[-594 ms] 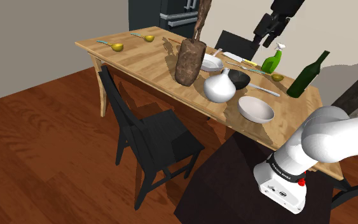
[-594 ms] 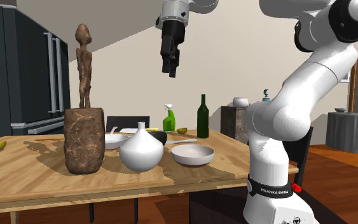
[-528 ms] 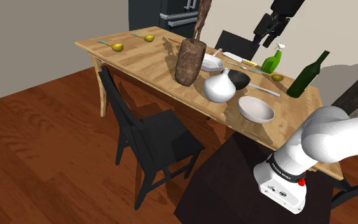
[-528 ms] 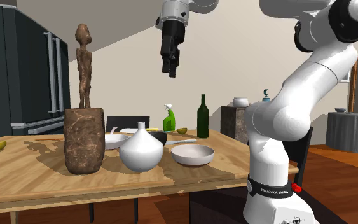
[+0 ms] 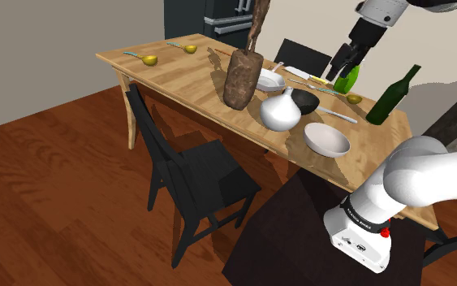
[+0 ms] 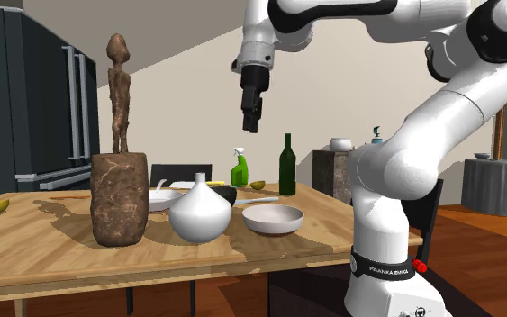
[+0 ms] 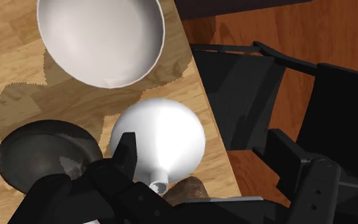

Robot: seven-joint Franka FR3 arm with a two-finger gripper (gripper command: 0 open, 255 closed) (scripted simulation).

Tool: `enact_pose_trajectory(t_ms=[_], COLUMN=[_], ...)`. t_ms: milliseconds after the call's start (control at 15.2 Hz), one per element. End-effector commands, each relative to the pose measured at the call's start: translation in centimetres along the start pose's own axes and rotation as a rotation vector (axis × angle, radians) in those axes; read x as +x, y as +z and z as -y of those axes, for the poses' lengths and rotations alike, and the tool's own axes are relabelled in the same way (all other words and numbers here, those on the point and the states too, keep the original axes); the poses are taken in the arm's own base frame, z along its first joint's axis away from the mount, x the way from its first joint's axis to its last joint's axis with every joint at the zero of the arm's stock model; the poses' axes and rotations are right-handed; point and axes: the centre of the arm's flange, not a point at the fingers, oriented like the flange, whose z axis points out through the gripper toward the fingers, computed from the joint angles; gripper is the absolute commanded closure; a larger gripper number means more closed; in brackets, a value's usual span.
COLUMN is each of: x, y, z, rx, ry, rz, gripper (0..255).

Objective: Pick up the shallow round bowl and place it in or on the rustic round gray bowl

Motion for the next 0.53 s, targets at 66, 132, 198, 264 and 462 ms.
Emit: enact_pose_trajectory(t_ms=[66, 132, 198, 264, 462], x=[-0.7, -0.9, -1.1, -1.3, -2.0], y=[2.8, 3.7, 4.5, 5.3, 7.8], z=[-3.2, -4.2, -5.2, -6.3, -9.4], rx=[0.01, 0.013, 0.016, 0.019, 0.028], ry=[-0.004, -0.005, -0.006, -0.007, -0.01], rz=[0.009, 0.012, 0.015, 0.019, 0.028], gripper=[0, 0, 0, 0, 0])
